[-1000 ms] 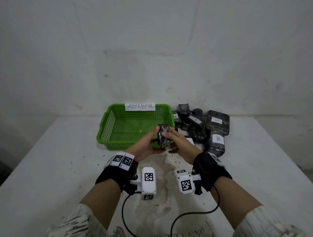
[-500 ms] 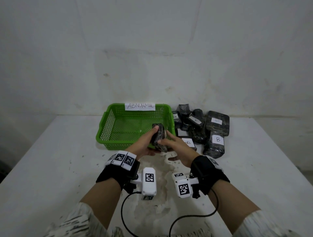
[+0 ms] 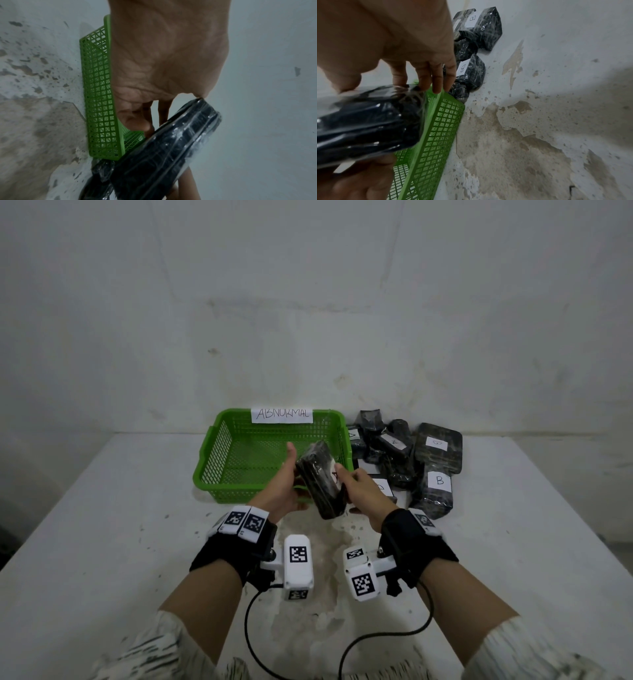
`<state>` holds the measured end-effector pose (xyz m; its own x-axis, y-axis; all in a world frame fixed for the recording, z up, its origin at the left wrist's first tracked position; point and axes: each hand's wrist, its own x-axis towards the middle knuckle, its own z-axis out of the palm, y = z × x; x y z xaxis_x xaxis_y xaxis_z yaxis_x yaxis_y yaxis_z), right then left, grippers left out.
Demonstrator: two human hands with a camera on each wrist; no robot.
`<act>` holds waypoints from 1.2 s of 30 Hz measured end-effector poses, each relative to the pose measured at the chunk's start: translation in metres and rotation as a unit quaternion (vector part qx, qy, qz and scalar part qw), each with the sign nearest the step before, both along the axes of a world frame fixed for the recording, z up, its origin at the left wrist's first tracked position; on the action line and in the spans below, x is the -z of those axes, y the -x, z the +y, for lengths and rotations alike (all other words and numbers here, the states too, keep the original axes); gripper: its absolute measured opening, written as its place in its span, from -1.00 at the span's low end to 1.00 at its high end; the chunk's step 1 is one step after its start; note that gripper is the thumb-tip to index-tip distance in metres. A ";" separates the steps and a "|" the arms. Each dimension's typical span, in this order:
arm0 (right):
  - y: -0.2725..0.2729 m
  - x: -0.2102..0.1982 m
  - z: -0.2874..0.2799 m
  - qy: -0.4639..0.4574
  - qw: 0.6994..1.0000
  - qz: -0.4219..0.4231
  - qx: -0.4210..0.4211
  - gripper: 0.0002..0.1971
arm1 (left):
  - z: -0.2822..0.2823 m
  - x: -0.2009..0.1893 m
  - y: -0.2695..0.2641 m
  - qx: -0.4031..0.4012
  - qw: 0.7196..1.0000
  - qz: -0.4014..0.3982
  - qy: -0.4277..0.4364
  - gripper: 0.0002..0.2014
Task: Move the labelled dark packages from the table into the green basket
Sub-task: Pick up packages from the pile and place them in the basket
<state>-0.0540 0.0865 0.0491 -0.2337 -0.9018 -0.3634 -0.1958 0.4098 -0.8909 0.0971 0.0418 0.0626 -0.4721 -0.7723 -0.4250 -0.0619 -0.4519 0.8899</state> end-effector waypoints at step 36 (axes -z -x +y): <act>-0.006 -0.006 0.001 0.125 0.978 -0.143 -0.084 -0.32 | -0.005 0.001 0.000 -0.048 0.993 0.100 0.050 -0.64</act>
